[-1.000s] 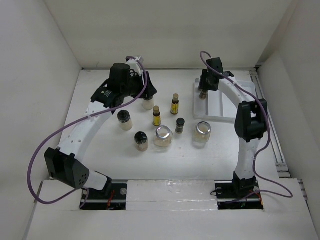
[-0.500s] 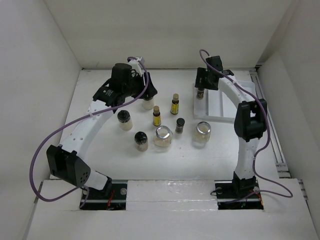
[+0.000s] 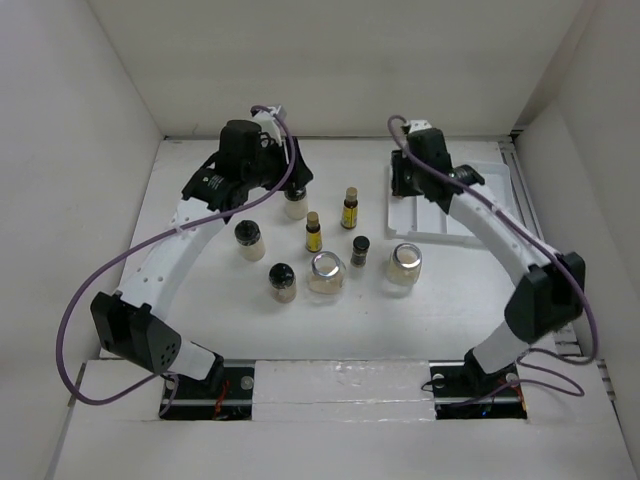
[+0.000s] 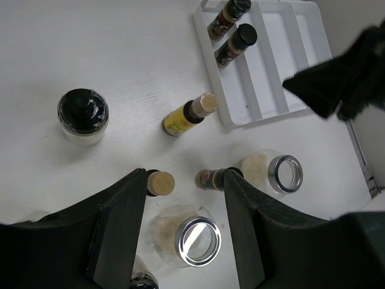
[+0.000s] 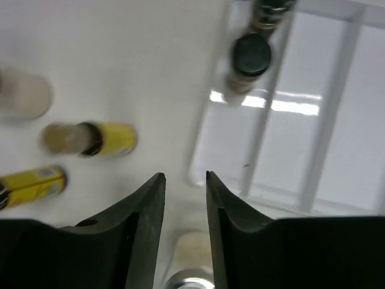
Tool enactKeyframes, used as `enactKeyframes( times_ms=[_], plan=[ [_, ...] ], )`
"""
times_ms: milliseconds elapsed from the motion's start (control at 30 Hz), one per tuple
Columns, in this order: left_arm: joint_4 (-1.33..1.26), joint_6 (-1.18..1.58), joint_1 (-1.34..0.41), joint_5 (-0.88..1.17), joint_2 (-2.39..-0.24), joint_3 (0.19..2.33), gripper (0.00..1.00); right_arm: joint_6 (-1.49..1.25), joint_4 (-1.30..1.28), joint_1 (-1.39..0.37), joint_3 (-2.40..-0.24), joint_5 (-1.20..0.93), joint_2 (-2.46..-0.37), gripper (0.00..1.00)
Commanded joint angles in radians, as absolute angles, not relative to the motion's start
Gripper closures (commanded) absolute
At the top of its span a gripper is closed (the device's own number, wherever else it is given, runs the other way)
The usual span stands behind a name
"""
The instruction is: Organize the condiment bottles
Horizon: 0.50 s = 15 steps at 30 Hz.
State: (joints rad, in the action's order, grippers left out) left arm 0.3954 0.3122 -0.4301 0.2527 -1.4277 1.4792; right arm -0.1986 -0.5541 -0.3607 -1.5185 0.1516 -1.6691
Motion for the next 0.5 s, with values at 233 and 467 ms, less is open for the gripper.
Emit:
enactKeyframes(
  times_ms=[233,467],
  plan=[
    [0.431,0.278,-0.428,0.164,-1.443,1.640,0.50,-0.228,-0.548,-0.715,-1.250,0.109,-1.500,0.14],
    [0.431,0.287,-0.428,0.184,-1.425,1.608,0.50,-0.258,-0.505,-0.727,-1.250,0.161,-1.560,0.16]
  ],
)
